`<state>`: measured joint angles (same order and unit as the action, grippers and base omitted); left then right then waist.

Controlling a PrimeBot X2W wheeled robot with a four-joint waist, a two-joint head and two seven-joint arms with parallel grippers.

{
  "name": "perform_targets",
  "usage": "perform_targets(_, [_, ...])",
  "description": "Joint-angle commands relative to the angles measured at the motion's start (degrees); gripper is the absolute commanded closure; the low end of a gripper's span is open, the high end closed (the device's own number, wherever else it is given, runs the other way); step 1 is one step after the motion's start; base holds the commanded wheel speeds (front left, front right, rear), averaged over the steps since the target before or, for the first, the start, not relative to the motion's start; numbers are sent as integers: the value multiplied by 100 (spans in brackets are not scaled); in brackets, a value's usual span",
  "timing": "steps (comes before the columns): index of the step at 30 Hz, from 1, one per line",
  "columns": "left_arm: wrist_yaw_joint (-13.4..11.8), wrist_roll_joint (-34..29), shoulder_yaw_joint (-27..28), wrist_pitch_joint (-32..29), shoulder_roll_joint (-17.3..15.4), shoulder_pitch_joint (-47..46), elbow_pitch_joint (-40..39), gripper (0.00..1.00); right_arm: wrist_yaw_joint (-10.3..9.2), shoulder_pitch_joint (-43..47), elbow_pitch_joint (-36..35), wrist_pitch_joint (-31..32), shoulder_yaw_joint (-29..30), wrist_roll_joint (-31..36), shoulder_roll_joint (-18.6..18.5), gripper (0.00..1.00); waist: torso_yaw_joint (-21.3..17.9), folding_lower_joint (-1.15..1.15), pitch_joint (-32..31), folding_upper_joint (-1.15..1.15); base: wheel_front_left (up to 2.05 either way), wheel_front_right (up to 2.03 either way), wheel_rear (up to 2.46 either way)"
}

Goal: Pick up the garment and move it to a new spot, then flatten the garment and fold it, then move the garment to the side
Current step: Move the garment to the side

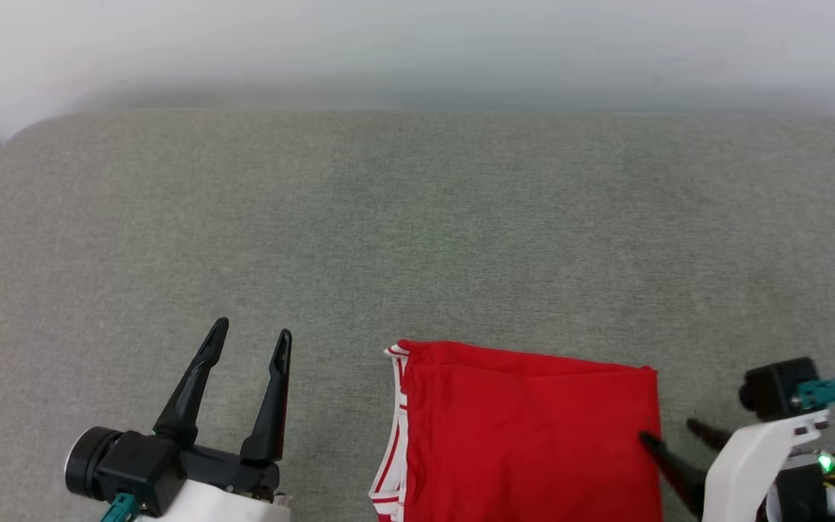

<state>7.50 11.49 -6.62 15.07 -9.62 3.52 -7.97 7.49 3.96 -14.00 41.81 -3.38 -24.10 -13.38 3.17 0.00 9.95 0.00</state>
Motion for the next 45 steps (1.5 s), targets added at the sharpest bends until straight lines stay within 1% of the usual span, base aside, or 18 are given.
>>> perform_targets(1, [-5,49,-50,12,-6,-105,7,0,0,24,-74,478,-16,-20,-19,0,106,0,87,0,0,0,0])
perform_targets(2, [-5,75,-87,12,-12,-156,3,0,-1,-9,-120,711,22,0,4,0,149,0,130,0,0,0,0])
perform_targets(3, [-5,75,-87,12,-12,-156,3,0,-1,-9,-120,711,22,0,4,0,149,0,130,0,0,0,0])
perform_targets(5, [-5,23,-165,12,-43,-281,-2,0,0,-90,-69,1266,15,91,96,0,296,0,255,0,0,0,0])
perform_targets(10, [-5,-21,-287,12,-24,-436,37,0,0,-192,205,1820,21,264,341,0,555,0,429,0,0,0,0])
perform_targets(11, [-5,-14,-281,12,-8,-441,45,0,-1,-211,293,1896,32,214,467,0,596,0,456,0,0,0,0])
perform_targets(12, [-5,-14,-281,12,-8,-441,45,0,-1,-211,293,1896,32,214,467,0,596,0,456,0,0,0,0])
perform_targets(14, [-5,-5,-330,12,17,-503,62,0,0,-261,475,1991,43,199,636,0,697,0,519,0,0,0,0])
perform_targets(18, [-5,-6,-461,12,51,-621,143,0,1,-296,856,1886,-162,442,669,0,862,0,569,0,0,0,0])
perform_targets(19, [-5,-3,-486,12,61,-646,153,0,1,-294,955,1835,-225,468,664,45,887,0,569,0,0,0,0])
perform_targets(20, [-5,-5,-493,12,73,-664,162,0,1,-302,1044,1777,-285,509,674,80,902,0,565,0,0,0,0])
perform_targets(21, [-5,-2,-509,12,90,-678,171,0,1,-328,1111,1708,-343,560,662,100,914,0,556,0,0,0,0])
perform_targets(26, [-5,17,-581,12,108,-694,201,0,-3,-541,1213,1364,-530,804,379,100,824,0,448,0,0,0,0])
perform_targets(28, [-5,-3,-680,12,78,-716,213,0,-5,-701,1193,1225,-616,901,214,100,701,0,392,0,0,0,0])
perform_targets(30, [-5,-15,-757,12,70,-726,219,0,-7,-882,1189,1149,-847,1099,-82,100,480,0,352,0,0,0,0])
perform_targets(34, [-5,27,-811,12,51,-789,235,0,-5,-1391,1088,951,-1618,1451,-875,100,-113,0,342,0,0,0,0])
perform_targets(40, [-5,70,-916,12,-32,-955,191,0,-2,-2436,853,767,-2686,1445,-2270,100,-1130,0,569,0,0,0,0])
perform_targets(45, [-5,77,-1115,12,-233,-1283,199,0,-5,-3132,784,534,-3055,1319,-3208,100,-1810,0,1039,0,0,0,0])
